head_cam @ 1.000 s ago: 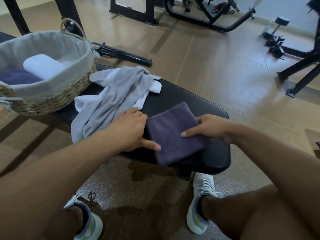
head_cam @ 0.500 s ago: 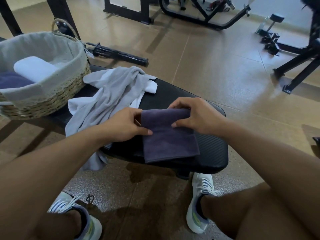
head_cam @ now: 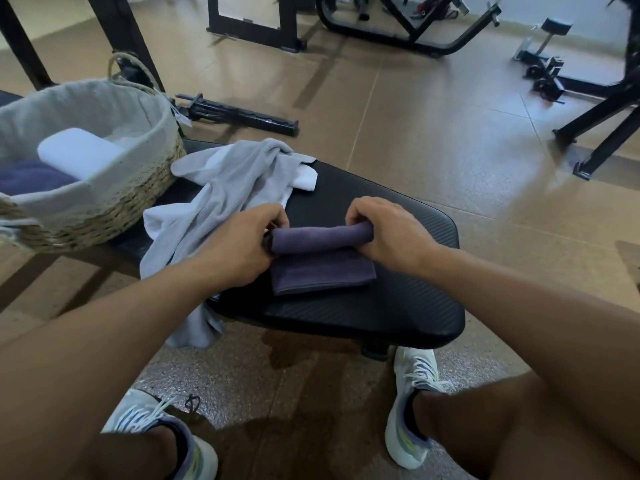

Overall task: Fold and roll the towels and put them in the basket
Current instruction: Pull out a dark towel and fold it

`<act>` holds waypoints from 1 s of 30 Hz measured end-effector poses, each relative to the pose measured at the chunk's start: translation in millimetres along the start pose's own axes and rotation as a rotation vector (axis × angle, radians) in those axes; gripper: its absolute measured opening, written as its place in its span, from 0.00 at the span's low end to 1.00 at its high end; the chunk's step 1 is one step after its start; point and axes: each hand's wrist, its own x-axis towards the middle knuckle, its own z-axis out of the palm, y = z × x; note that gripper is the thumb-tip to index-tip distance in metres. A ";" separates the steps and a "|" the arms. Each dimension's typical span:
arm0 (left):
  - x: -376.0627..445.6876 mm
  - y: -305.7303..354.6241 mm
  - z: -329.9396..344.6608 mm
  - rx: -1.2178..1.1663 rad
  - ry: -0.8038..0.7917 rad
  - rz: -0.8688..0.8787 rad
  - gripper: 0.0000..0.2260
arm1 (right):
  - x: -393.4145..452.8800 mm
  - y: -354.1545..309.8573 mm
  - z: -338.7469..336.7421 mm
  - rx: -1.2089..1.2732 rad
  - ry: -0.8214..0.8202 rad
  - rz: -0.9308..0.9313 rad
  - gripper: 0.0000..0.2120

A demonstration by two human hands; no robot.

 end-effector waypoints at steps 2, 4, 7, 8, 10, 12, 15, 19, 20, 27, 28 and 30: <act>-2.1 0.7 -2.3 0.036 -0.044 0.026 0.14 | -3.4 2.7 -6.0 0.001 -0.041 -0.024 0.11; -3.4 0.0 -3.6 0.085 -0.066 0.050 0.16 | -10.2 4.8 -14.1 0.028 -0.069 -0.066 0.13; -7.3 -3.7 -4.6 0.135 -0.076 0.088 0.16 | -22.0 8.0 -24.1 0.071 -0.143 -0.123 0.15; -9.2 -4.5 -5.0 0.142 -0.087 0.091 0.16 | -25.6 9.9 -26.0 0.082 -0.187 -0.117 0.15; -12.9 -2.5 -6.4 0.120 -0.113 0.068 0.14 | -31.9 13.8 -28.6 0.096 -0.258 -0.101 0.16; -14.9 0.6 -7.0 0.054 -0.119 0.028 0.06 | -36.0 16.6 -29.7 0.112 -0.272 -0.099 0.17; -17.6 3.4 -6.0 0.026 -0.122 -0.012 0.13 | -37.4 15.6 -30.5 0.156 -0.303 -0.078 0.14; -15.9 1.6 -4.3 0.013 -0.171 -0.094 0.19 | -34.8 11.2 -19.5 0.211 -0.301 -0.031 0.09; -14.2 1.4 -4.8 0.012 -0.198 -0.109 0.21 | -33.3 9.9 -17.9 0.244 -0.283 0.011 0.14; -12.8 5.6 -2.7 0.070 -0.304 -0.051 0.18 | -27.8 -0.2 -12.9 0.200 -0.463 0.129 0.28; -14.3 5.7 -2.5 0.057 -0.290 -0.044 0.17 | -28.1 -0.3 -12.3 0.229 -0.443 0.142 0.24; -16.2 5.9 -3.5 0.031 -0.277 -0.040 0.15 | -28.5 0.2 -12.1 0.274 -0.378 0.156 0.19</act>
